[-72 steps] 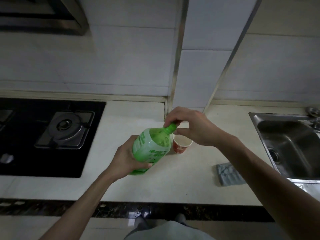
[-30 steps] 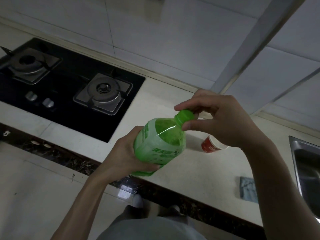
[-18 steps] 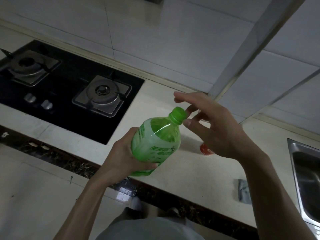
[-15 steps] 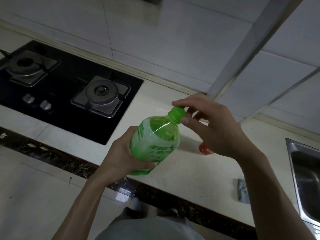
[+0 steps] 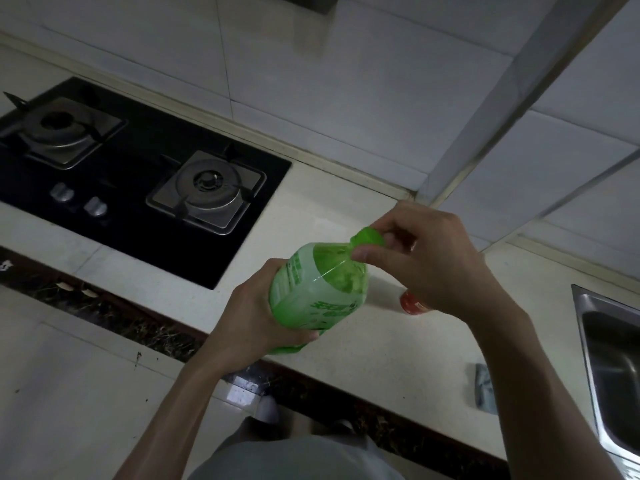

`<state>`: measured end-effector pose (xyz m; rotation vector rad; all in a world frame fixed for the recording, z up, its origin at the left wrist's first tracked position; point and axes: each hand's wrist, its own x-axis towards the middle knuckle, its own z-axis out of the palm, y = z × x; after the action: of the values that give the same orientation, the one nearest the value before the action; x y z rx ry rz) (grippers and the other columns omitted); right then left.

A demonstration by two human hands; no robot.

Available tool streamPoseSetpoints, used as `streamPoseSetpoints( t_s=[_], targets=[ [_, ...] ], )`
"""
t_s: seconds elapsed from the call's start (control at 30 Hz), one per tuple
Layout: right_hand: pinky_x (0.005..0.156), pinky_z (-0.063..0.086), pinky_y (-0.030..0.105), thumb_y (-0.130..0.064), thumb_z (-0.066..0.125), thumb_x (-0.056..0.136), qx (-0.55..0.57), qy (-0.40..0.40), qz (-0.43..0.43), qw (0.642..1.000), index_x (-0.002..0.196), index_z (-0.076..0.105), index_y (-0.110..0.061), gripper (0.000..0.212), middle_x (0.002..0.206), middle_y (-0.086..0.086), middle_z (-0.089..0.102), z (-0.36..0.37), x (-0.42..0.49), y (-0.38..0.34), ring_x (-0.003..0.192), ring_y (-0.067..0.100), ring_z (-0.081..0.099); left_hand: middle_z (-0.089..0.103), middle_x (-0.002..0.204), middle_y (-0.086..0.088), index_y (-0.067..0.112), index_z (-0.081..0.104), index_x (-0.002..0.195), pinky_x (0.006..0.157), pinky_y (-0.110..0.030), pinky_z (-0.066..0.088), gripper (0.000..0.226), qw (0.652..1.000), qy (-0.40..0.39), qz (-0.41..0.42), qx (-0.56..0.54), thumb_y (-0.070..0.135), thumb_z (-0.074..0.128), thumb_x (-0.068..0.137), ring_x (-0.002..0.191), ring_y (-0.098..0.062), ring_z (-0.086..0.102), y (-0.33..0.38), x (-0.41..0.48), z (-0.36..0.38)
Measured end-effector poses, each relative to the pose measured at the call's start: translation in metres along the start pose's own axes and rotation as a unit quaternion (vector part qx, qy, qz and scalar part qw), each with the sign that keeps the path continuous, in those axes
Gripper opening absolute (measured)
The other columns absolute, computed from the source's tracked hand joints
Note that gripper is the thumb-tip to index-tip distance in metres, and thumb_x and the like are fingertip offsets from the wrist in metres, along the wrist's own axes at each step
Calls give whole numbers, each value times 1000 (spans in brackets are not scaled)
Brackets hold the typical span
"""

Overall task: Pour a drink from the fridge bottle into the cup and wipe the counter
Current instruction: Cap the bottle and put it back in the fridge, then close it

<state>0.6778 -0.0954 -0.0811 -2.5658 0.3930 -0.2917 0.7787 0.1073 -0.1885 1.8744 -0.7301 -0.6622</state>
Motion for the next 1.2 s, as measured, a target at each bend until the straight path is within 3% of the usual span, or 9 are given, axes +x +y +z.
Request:
streamPoseSetpoints(
  t_s=[0.13, 0.23, 0.33, 0.47, 0.6, 0.8, 1.0, 1.1, 1.2],
  targets=[
    [48, 43, 27, -82, 31, 77, -128, 55, 8, 990, 55, 46, -14, 74, 43, -3, 41, 10, 0, -2, 38, 12, 44, 69, 102, 19, 37, 55, 117, 77, -27, 59, 80, 1000, -9, -1, 4, 26, 98, 51, 96, -3, 67, -2, 0, 1],
    [53, 46, 28, -85, 17, 76, -109, -17, 11, 994, 84, 63, -21, 79, 55, -6, 52, 4, 3, 0, 48, 7, 52, 69, 101, 19, 37, 56, 115, 75, -26, 58, 79, 1000, -14, -4, 9, 25, 98, 50, 94, -3, 67, -4, -1, 0],
    [62, 53, 35, -70, 44, 80, 3, -48, -33, 998, 111, 57, -33, 50, 76, -13, 56, -3, 5, 3, 64, 8, 56, 70, 103, 19, 36, 56, 117, 79, -31, 60, 80, 1000, -24, -4, 2, 21, 99, 52, 96, -2, 68, -5, 1, -3],
    [62, 51, 30, -58, 54, 82, 35, -24, -85, 995, 104, 61, -33, 35, 86, -19, 55, -4, 5, 4, 68, 12, 55, 70, 106, 15, 36, 56, 119, 84, -35, 60, 79, 999, -35, -13, -21, 19, 98, 54, 99, -4, 68, -2, 2, -10],
    [51, 44, 26, -62, 53, 80, 17, 46, -54, 997, 86, 62, -21, 43, 64, -15, 44, 5, 8, -4, 52, 6, 42, 70, 107, 11, 35, 58, 118, 86, -40, 60, 78, 998, -50, -17, -27, 24, 98, 52, 101, -6, 68, 1, 7, -13],
    [41, 26, 20, -63, 32, 89, -162, 142, 36, 976, 43, 34, -18, 64, 37, -9, 21, 14, 16, -8, 32, 8, 20, 68, 103, 18, 38, 56, 114, 82, -34, 59, 77, 999, -32, 15, 7, 24, 98, 52, 98, -2, 66, 12, 17, -12],
    [48, 38, 25, -73, 21, 88, -195, 29, -90, 976, 65, 46, -23, 61, 52, -11, 39, 0, 19, -4, 45, 6, 39, 70, 107, 11, 35, 58, 115, 87, -40, 60, 77, 995, -97, -6, -15, 14, 98, 53, 101, -5, 68, 14, 29, -30],
    [44, 28, 24, -64, 33, 92, -219, 65, -163, 960, 58, 40, -19, 57, 51, -10, 35, -5, 23, -3, 42, 13, 34, 71, 110, 4, 30, 59, 120, 88, -43, 61, 80, 988, -150, -6, -26, 6, 97, 54, 105, -11, 70, 16, 36, -41],
    [45, 20, 22, -61, 34, 92, -210, 113, -107, 965, 45, 30, -20, 62, 40, -9, 23, 4, 24, -7, 34, 12, 23, 71, 111, 3, 30, 59, 122, 89, -43, 60, 80, 987, -159, 0, -25, 7, 97, 55, 105, -12, 70, 21, 38, -42]
  ],
)
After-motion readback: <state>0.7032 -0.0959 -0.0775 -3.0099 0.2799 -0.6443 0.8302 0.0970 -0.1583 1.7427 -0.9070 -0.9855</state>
